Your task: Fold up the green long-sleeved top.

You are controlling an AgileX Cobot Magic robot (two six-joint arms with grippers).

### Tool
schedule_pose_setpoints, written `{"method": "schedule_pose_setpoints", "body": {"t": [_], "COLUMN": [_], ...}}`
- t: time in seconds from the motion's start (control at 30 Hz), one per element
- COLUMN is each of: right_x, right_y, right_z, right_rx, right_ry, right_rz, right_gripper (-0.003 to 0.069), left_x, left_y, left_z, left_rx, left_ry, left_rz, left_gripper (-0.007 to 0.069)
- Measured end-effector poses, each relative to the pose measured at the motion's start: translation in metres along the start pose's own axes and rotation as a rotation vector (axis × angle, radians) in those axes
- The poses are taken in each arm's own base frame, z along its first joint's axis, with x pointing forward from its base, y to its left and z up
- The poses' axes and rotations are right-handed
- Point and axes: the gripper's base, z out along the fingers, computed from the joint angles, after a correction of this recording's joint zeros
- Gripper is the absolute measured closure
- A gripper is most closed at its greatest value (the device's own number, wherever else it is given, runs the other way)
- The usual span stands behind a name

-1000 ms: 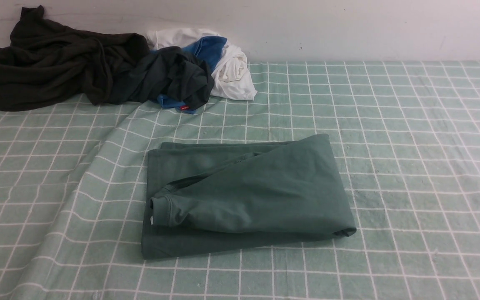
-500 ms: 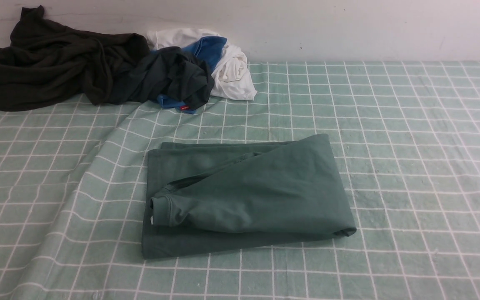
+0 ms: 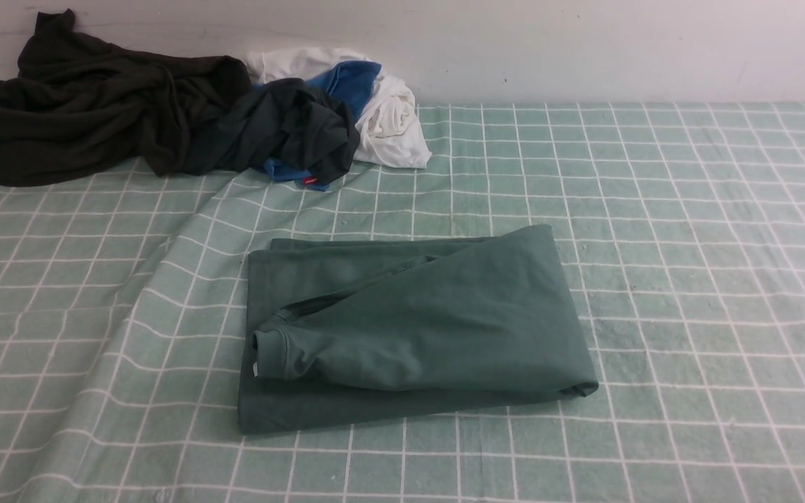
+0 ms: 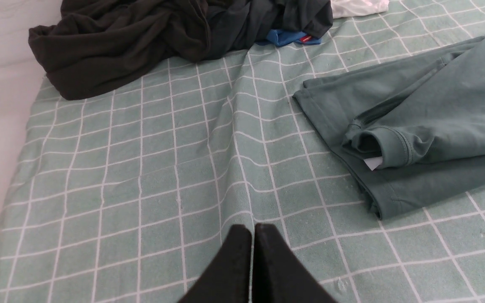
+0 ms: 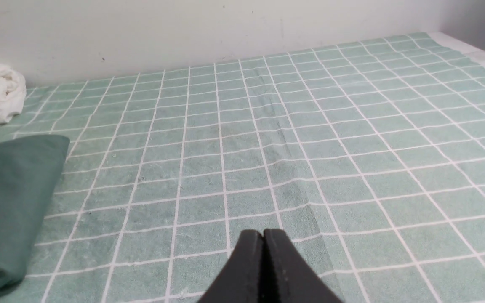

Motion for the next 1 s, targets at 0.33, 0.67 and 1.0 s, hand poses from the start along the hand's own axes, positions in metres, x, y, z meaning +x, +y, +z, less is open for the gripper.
{"method": "schedule_pose_setpoints", "body": {"t": [0.33, 0.67, 1.0], "right_x": [0.0006, 0.0009, 0.0009], "right_y": [0.0028, 0.0029, 0.0030], "right_z": [-0.0001, -0.0001, -0.0002], "right_rx": [-0.045, -0.046, -0.047], "right_ry": [0.008, 0.013, 0.015], "right_rz": [-0.062, -0.059, -0.057], "right_gripper": [0.0672, 0.0672, 0.0672], "left_x": [0.0000, 0.0000, 0.0000], "left_y": [0.0000, 0.0000, 0.0000], "left_z": [0.0000, 0.0000, 0.0000], "left_rx": [0.000, 0.000, 0.000], "left_ry": [0.000, 0.000, 0.000], "left_rz": [0.000, 0.000, 0.000], "left_gripper": [0.0628, 0.0628, 0.0628]}}
